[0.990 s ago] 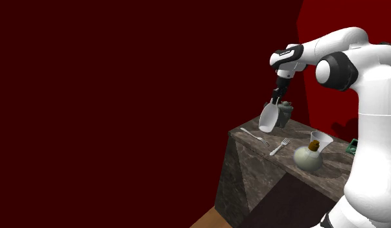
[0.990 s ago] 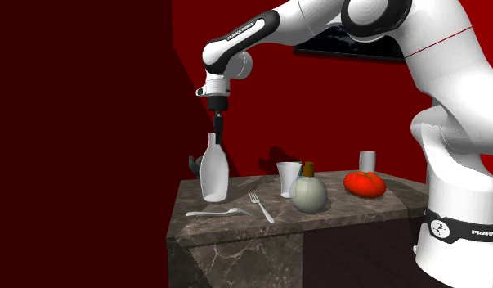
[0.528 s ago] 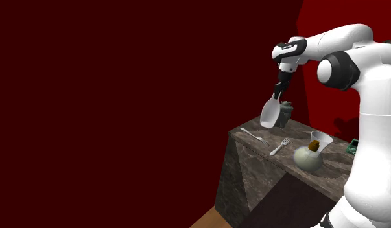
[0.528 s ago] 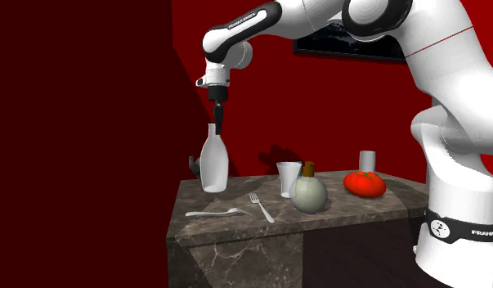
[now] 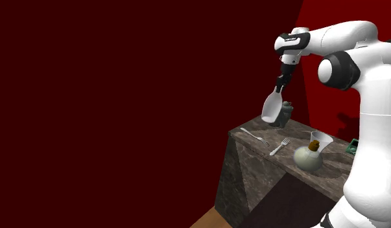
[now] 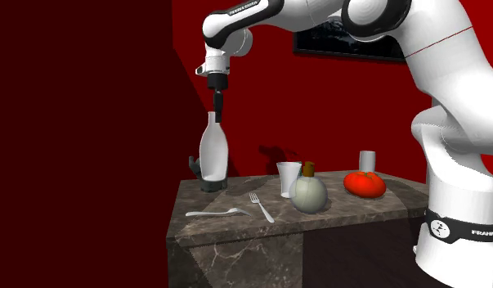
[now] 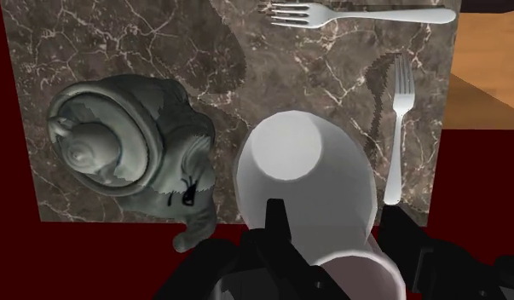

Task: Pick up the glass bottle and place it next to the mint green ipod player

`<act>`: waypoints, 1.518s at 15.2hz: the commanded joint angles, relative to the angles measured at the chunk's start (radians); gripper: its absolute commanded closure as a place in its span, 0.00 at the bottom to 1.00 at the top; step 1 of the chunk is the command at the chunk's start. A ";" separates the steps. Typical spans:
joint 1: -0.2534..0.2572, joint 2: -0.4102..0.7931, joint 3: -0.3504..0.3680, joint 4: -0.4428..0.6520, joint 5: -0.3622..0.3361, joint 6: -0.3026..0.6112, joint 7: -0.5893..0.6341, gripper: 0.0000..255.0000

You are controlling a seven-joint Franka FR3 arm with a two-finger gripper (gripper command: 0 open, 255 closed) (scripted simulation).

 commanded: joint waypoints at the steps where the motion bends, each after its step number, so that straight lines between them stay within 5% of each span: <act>1: -0.007 0.004 -0.001 0.034 0.002 -0.030 -0.001 1.00; 14: -0.073 0.068 0.003 0.314 0.033 -0.246 0.002 1.00; 23: -0.059 -0.160 -0.057 0.066 -0.069 -0.208 -0.101 1.00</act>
